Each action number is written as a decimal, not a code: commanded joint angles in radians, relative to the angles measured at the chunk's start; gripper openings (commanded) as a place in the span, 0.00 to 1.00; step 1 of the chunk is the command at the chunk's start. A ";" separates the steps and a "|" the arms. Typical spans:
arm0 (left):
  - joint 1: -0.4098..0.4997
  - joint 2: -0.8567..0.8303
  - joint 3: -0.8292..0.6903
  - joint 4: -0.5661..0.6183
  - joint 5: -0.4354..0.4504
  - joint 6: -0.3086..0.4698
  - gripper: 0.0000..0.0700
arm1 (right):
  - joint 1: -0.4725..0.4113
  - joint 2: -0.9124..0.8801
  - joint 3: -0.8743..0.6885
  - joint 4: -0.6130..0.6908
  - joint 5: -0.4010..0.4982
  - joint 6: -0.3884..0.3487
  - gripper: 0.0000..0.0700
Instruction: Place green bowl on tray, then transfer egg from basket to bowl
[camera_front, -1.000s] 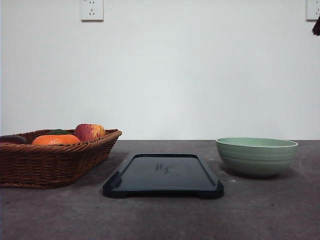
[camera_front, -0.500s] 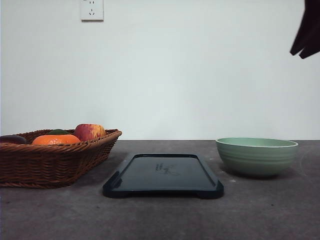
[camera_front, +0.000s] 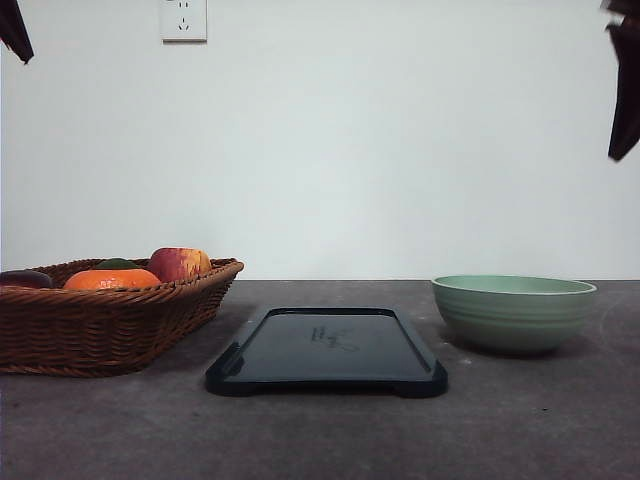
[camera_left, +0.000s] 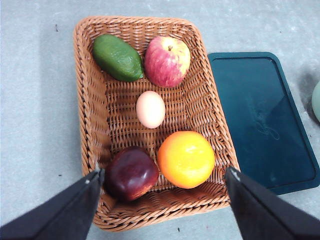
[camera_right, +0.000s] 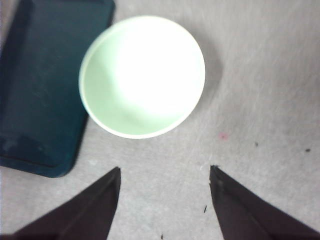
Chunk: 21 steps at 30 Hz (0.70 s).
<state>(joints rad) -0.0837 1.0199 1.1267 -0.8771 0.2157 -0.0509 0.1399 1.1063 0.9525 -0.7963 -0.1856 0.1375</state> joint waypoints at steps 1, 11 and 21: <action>-0.004 0.008 0.026 0.017 0.006 0.005 0.72 | -0.001 0.047 0.026 0.006 0.004 0.013 0.50; -0.004 0.008 0.026 0.041 0.006 0.005 0.72 | -0.020 0.286 0.077 0.112 0.002 0.011 0.42; -0.004 0.014 0.026 0.042 0.006 -0.018 0.72 | -0.033 0.526 0.272 0.088 -0.001 -0.014 0.39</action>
<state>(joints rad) -0.0837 1.0225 1.1267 -0.8417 0.2157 -0.0623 0.1056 1.6037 1.1966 -0.7052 -0.1864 0.1345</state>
